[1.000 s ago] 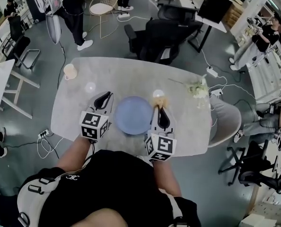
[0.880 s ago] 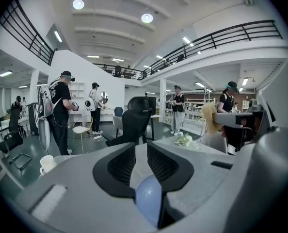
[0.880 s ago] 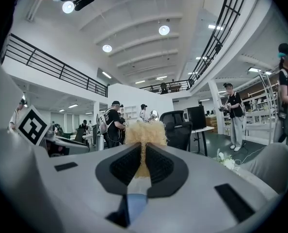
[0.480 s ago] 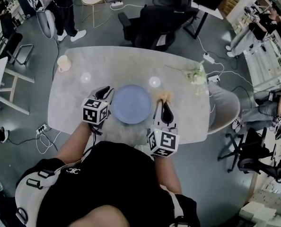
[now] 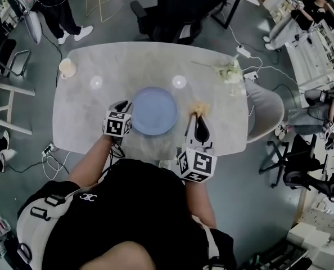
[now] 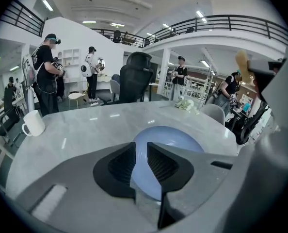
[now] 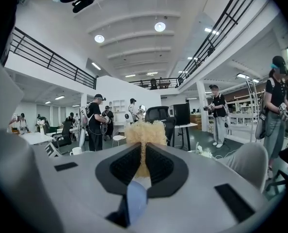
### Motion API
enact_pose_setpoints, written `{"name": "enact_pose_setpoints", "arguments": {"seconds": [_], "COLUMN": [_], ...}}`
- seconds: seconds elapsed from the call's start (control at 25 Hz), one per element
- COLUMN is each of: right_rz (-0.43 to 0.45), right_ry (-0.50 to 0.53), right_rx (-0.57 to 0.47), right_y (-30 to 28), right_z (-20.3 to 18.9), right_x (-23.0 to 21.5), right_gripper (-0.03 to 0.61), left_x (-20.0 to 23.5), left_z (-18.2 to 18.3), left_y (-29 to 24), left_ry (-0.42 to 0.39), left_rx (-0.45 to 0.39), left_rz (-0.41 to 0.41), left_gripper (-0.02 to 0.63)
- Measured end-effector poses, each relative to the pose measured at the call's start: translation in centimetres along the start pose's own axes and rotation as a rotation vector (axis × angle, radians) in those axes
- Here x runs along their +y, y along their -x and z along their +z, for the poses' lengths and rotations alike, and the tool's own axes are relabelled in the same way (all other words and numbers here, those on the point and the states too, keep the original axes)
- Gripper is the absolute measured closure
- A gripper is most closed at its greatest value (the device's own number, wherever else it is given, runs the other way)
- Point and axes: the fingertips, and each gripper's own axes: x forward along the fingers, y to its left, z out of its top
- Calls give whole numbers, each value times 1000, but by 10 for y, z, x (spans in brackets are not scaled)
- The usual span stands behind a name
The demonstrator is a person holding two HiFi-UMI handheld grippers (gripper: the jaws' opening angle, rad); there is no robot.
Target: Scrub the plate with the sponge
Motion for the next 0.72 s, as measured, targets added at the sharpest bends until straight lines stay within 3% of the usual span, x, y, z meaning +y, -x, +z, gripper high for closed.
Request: {"name": "enact_pose_setpoints", "arguments": {"seconds": [0.4,0.6,0.72], "right_rz": [-84,-120,-135], "right_ry": [-23,-34,-40], "right_rx": [47,57,68], "right_y": [18,28,32], "right_z": [-17,-21,-26], "right_x": [-21,-30,-35], "right_gripper": [546,546,547], "left_x": [19,19,12], "left_z": [-59,-85,-99], "left_y": [-32,-42,-49], "left_ry": [175,315,440], "left_rx": [165,232,268], "left_rz": [20,-6,-54], "left_gripper": [549,549,549]}}
